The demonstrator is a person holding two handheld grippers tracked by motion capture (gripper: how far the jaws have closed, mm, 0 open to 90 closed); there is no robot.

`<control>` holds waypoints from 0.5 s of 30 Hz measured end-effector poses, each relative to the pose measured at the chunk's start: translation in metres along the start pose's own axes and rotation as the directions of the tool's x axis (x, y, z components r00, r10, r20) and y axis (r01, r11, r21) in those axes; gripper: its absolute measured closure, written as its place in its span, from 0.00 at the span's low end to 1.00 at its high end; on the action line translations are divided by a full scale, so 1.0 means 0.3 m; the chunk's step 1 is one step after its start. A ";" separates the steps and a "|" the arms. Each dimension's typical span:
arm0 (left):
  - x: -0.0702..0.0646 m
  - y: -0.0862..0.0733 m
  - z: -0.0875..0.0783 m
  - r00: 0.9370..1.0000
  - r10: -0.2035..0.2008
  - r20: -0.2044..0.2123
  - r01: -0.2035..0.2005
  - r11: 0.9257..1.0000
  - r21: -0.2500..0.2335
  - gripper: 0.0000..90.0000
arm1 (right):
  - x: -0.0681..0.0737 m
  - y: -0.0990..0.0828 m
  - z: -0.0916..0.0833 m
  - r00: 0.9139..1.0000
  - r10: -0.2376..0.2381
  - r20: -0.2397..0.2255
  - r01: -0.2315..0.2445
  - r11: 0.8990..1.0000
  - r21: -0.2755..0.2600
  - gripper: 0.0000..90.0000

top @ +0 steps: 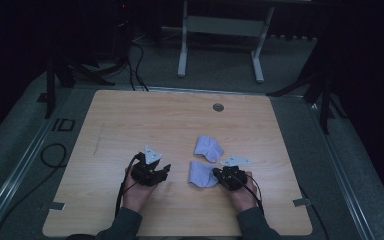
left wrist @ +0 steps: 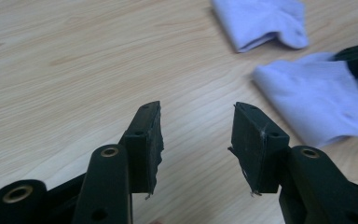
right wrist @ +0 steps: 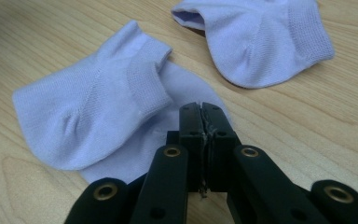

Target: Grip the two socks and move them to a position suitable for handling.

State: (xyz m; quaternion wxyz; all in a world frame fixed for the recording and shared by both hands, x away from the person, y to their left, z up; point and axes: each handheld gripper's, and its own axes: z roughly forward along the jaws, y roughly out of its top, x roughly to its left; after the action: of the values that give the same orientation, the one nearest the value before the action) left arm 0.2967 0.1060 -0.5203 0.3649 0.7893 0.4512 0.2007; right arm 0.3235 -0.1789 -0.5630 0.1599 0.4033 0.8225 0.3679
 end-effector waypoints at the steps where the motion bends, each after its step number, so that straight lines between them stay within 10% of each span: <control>1: -0.010 0.004 0.002 1.000 0.011 0.001 -0.011 1.000 0.003 0.58 | 0.000 0.000 0.000 1.000 0.000 -0.001 0.000 1.000 0.000 0.97; 15: -0.148 0.045 0.048 0.992 0.093 0.086 -0.092 0.996 -0.016 0.58 | -0.003 -0.001 0.000 1.000 0.005 -0.012 -0.005 1.000 -0.001 0.96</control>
State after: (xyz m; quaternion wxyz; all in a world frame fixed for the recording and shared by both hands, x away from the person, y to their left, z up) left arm 0.2910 0.0579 -0.5192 0.3792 0.8151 0.3968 0.1855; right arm 0.3239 -0.1797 -0.5632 0.1544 0.4032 0.8220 0.3713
